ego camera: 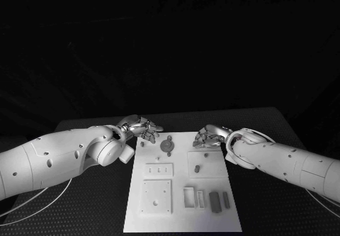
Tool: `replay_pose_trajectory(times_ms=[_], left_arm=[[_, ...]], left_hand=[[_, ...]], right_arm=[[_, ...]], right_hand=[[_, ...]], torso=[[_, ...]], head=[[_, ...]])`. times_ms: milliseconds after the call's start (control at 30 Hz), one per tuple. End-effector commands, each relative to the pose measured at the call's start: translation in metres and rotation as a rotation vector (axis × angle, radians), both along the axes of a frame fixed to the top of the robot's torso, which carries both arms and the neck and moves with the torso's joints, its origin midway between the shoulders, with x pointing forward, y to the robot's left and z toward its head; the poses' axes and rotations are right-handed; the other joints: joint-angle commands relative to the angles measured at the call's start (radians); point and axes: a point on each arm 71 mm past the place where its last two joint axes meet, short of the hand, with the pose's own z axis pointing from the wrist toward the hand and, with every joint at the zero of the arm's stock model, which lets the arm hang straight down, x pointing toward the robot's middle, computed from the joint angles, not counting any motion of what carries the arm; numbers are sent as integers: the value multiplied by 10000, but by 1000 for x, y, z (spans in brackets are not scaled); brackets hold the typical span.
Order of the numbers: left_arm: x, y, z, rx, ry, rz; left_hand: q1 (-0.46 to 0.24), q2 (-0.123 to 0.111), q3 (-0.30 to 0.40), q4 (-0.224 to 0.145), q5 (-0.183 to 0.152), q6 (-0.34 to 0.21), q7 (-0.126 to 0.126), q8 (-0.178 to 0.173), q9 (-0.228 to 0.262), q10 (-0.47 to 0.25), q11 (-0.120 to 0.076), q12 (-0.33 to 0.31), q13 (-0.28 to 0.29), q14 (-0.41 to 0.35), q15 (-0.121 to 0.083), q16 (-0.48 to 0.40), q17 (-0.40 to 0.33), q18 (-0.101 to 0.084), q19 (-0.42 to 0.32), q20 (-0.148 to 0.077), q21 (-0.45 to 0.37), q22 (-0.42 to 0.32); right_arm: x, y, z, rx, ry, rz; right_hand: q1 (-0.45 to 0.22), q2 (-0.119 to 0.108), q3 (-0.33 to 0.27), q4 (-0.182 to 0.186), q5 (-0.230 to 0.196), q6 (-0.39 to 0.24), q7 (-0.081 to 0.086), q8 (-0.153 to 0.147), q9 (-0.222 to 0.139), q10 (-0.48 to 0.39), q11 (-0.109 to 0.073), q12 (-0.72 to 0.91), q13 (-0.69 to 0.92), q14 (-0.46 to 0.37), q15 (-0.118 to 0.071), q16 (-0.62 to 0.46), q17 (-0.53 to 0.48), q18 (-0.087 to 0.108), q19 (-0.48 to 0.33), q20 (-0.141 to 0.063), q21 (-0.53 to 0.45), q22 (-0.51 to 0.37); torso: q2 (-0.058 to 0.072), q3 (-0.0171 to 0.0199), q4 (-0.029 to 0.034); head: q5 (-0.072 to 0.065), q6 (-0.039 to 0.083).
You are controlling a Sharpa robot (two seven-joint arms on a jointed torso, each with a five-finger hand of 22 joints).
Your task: Assemble the parts on the task board
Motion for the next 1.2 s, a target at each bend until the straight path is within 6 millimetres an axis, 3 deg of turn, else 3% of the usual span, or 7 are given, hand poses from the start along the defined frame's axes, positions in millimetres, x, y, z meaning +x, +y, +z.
replay_pose_trajectory(times_ms=[33,300,433,733,967,1033,1200], left_arm=[[1,-3,11,533,-1922,-570],[-2,-14,26,2619,-5908,-1739],[-7,-22,30,3127,-7409,-2128],[-19,-45,23,3460,-8430,-2960],[-27,-52,8,3210,-6963,-3611],[-25,-50,2,2501,-5355,-3263],[-25,-48,-10,1507,-2553,-2860]], left_hand=[[275,-96,71,-13,33,83,-14,48,18,-38,-41,-12,45,11,-4,-81,29,135,-40,-20,-38,30],[1536,-378,284,-40,93,208,-66,87,40,-157,2,-78,147,-48,38,-235,80,96,-136,13,-128,67],[1988,-699,317,-43,131,203,-97,42,14,-187,16,-98,209,-84,70,-322,109,77,-180,39,-187,78],[2204,-1165,264,-28,151,-16,-159,-112,-51,-176,8,-94,300,-64,76,-362,189,73,-155,45,-215,110],[2070,-916,241,8,142,340,-85,42,40,-84,-53,-17,435,32,27,-299,367,82,-31,3,-176,190],[1386,-487,138,435,153,432,-114,55,65,-10,-88,23,502,124,-9,-271,439,93,49,-37,-159,226],[-98,28,-335,1289,139,361,-106,-51,63,-81,-81,-20,577,75,-19,-360,515,106,-12,-61,-242,257]], right_arm=[[2,-1,5,1137,1627,-212],[2,-3,14,2839,4354,157],[1,-2,13,4257,6212,545],[-4,5,13,5230,7647,1388],[-7,7,15,5510,7782,1619],[-8,7,16,5442,7586,1663],[-12,10,16,5039,7266,1820]], right_hand=[[53,47,27,-52,14,357,176,27,473,-19,-79,53,5,-8,-51,38,-7,138,12,-57,66,175],[26,79,21,-52,14,308,183,30,540,-42,-73,44,11,-38,-55,17,-14,138,-31,-52,40,168],[-10,109,15,-51,13,268,189,38,617,-80,-66,30,18,-77,-47,0,-15,138,-99,-32,-1,160],[-53,152,11,-49,13,213,199,46,722,-138,-53,2,22,-136,-33,-4,-3,138,-182,5,-53,152],[-61,159,11,-49,13,202,200,51,753,-148,-52,-1,25,-144,-34,11,10,138,-199,16,-67,149],[-59,161,13,-50,13,197,201,50,760,-150,-52,-2,25,-146,-35,14,13,138,-201,18,-69,149],[-49,156,17,-55,14,185,201,49,777,-157,-52,-3,27,-152,-35,21,20,138,-207,21,-73,148]], torso=[[-17,1,-23],[-84,-30,-80],[-177,-65,-120],[-317,-150,-129],[-395,-189,-122],[-408,-191,-123],[-398,-168,-113]], head=[[19,116],[11,333],[29,418],[69,544],[68,504],[78,490],[77,443]])
